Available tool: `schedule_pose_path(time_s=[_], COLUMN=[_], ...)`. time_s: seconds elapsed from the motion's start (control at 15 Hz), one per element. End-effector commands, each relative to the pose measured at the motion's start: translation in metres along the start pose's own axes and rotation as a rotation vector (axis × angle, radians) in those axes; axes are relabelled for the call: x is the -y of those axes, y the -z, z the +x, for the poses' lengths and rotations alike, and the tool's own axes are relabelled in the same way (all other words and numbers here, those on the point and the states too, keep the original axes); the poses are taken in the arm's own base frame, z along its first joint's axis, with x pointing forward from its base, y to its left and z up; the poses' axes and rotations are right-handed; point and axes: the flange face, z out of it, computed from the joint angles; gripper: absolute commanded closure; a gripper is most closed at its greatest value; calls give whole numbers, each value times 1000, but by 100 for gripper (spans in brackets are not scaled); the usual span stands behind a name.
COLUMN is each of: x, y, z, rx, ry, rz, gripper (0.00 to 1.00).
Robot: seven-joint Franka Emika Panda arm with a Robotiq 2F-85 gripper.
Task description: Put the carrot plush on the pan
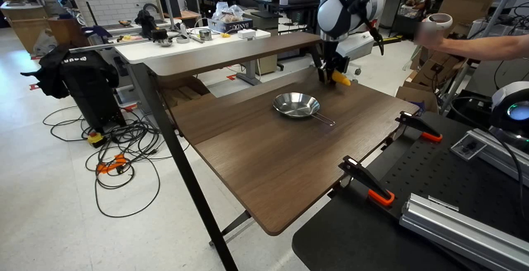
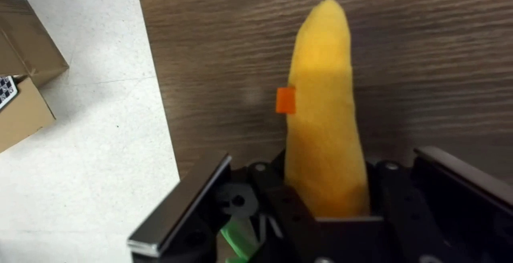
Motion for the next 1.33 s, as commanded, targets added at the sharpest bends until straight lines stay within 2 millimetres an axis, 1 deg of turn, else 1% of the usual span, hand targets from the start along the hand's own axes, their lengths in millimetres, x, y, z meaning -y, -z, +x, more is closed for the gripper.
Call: schedule_pose_path(time_s=[0.0, 0.2, 0.33, 0.6, 0.8, 0.93, 1.27], x=[9, 21, 31, 54, 76, 92, 136], y=[12, 26, 39, 75, 100, 114, 138], z=[-7, -13, -16, -25, -34, -42, -66], rx=[-26, -31, -37, -60, -75, -82, -94], ry=[41, 65, 83, 125, 166, 196, 277], rz=[6, 6, 7, 14, 14, 19, 30], gripper=[98, 98, 98, 98, 98, 98, 98])
